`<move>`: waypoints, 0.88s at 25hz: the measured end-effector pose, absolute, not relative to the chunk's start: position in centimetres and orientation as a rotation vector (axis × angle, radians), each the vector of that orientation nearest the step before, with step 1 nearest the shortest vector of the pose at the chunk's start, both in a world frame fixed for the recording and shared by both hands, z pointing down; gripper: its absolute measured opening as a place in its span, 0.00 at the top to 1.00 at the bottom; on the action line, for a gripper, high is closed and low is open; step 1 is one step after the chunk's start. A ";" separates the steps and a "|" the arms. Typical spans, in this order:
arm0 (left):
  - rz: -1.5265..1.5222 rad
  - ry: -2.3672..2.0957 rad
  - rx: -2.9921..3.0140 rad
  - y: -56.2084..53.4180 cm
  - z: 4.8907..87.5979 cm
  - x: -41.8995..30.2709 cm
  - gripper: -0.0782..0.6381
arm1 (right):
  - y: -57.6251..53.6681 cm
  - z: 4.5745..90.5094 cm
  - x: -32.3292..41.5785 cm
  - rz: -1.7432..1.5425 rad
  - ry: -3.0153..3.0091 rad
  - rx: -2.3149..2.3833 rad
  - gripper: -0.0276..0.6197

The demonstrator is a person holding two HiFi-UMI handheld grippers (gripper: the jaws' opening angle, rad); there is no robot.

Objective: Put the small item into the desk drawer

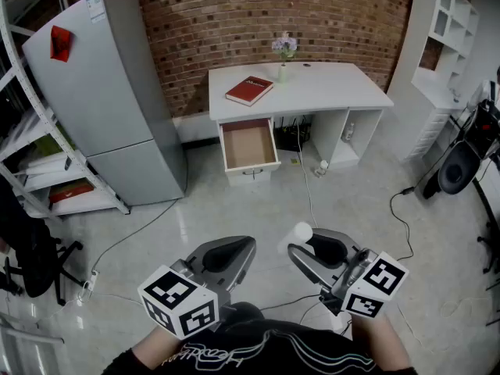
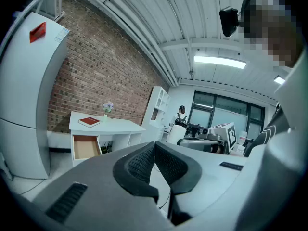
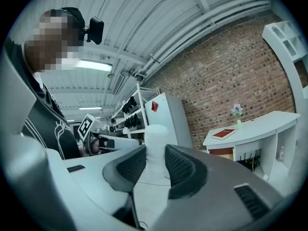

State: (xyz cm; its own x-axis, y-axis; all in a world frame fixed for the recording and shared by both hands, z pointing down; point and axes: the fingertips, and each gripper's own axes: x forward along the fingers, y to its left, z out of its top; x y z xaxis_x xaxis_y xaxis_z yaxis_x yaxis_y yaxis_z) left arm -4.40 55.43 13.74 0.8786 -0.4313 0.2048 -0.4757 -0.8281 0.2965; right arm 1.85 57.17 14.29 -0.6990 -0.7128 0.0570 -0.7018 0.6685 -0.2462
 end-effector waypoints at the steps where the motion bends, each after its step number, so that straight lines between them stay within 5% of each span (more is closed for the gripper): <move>1: 0.181 -0.676 2.706 55.5 13.6 -4.3 0.86 | 57.2 14.2 2.0 -0.389 2.828 -1.197 0.75; 22: 0.135 -0.610 2.667 51.5 14.8 -4.0 0.86 | 53.4 16.3 3.5 -0.452 2.773 -1.302 0.75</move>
